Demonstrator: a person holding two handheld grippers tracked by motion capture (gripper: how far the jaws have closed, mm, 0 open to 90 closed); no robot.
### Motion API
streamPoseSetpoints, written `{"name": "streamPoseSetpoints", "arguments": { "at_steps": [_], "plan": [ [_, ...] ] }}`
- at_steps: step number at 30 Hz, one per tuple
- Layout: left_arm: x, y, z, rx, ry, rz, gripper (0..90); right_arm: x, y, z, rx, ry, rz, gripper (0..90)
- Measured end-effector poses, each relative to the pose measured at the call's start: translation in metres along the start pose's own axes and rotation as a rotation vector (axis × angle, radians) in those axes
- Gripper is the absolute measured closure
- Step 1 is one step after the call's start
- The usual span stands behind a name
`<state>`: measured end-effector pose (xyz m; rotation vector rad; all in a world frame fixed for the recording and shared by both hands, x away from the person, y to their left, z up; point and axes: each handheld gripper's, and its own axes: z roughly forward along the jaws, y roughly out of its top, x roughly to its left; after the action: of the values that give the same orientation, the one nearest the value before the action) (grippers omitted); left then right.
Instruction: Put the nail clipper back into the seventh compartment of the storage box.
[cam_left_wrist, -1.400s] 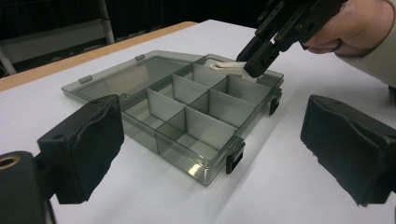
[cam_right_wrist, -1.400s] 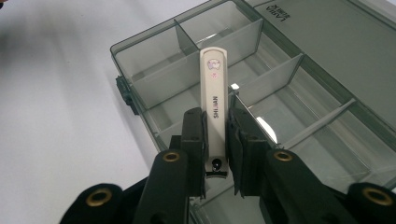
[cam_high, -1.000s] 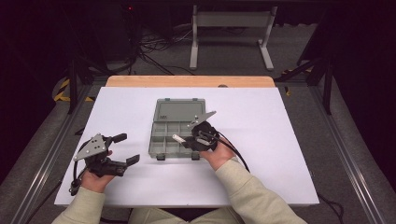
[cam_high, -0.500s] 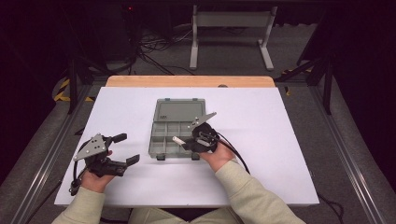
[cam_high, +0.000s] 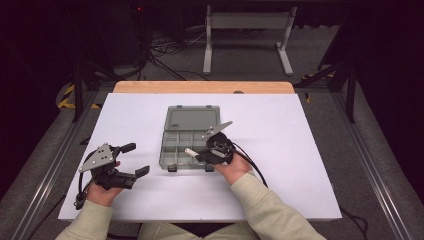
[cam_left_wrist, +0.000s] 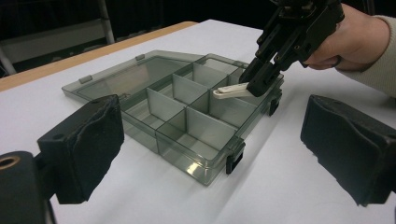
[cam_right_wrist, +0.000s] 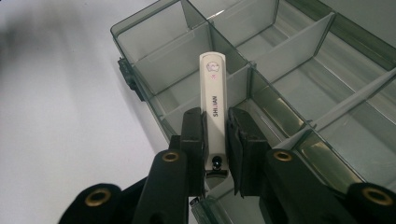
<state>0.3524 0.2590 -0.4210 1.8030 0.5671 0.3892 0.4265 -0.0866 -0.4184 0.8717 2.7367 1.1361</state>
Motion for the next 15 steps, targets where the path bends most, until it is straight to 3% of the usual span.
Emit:
{"name": "streamPoseSetpoints", "arguments": {
  "at_steps": [9,12,15],
  "plan": [
    [-0.0001,0.0001,0.0,0.0,0.0,0.001,6.7,-0.0015,-0.0007,0.0001,0.003,0.007,0.015,76.1],
    [0.0003,0.0001,0.0001,0.0,0.002,0.005,6.7,-0.0011,0.0005,-0.0041,-0.012,-0.006,0.01,71.8],
    [0.0004,0.0002,0.0001,0.005,0.0,0.006,6.7,-0.0022,0.0014,-0.0091,-0.029,-0.014,0.009,73.4]
  ]
}}
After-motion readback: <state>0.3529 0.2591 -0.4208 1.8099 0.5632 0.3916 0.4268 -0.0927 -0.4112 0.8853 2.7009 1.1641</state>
